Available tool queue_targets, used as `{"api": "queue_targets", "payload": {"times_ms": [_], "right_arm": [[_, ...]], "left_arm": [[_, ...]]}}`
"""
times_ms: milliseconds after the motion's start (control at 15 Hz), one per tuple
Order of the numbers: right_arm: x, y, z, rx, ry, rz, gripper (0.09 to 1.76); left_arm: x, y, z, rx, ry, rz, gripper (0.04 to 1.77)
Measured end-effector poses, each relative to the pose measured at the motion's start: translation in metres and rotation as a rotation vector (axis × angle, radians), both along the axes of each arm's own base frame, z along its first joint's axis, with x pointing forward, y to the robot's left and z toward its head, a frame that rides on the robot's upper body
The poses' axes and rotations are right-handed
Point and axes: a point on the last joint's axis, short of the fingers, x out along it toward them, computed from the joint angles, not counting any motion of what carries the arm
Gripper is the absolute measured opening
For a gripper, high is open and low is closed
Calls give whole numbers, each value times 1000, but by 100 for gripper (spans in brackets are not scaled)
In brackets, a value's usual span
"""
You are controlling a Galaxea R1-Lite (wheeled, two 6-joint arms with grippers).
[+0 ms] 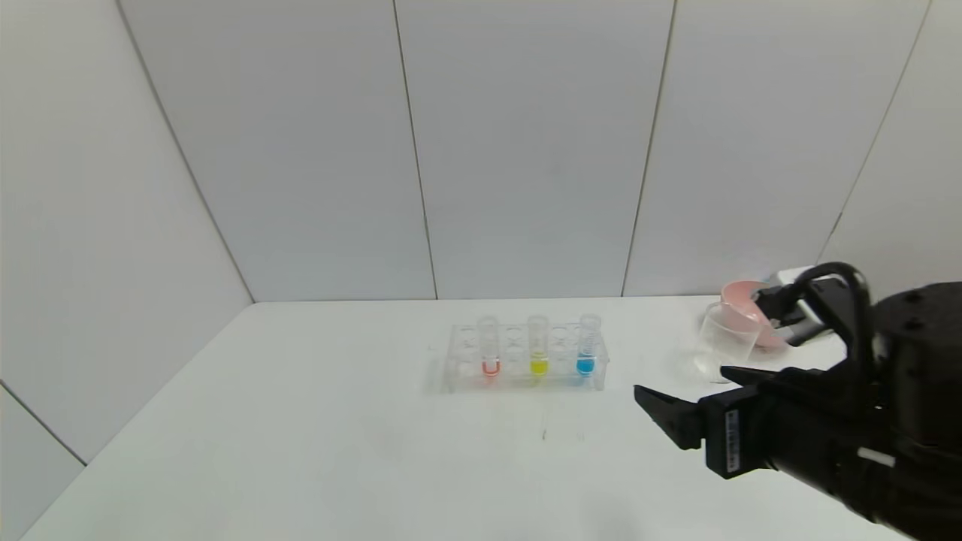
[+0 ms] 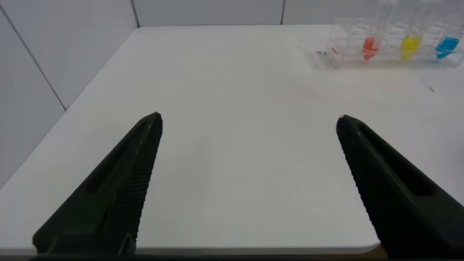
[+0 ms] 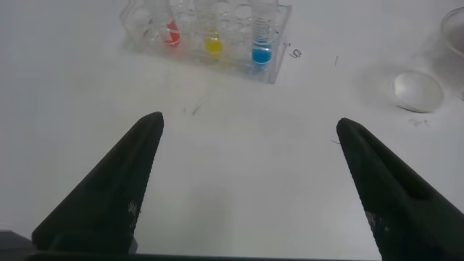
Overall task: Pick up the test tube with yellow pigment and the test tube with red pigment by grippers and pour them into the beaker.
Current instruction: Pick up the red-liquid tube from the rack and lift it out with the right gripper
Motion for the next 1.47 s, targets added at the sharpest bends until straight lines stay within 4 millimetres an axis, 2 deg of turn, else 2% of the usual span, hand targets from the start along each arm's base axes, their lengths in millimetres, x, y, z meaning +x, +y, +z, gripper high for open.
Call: {"api": "queue_targets", "payload": {"times_ms": [267,867,1133,1467], "right_arm": [[23,48,-9,22,14,5,171],[67,150,-58,-25,1,-13,171],[77,180,-71,-36,-28,-35,171],[95,204,-85,-48,-37,-59,171]], "left_arm": [[0,0,0,0,0,0,172],[0,0,0,0,0,0,172],[0,0,0,0,0,0,172],[0,0,0,0,0,0,172]]}}
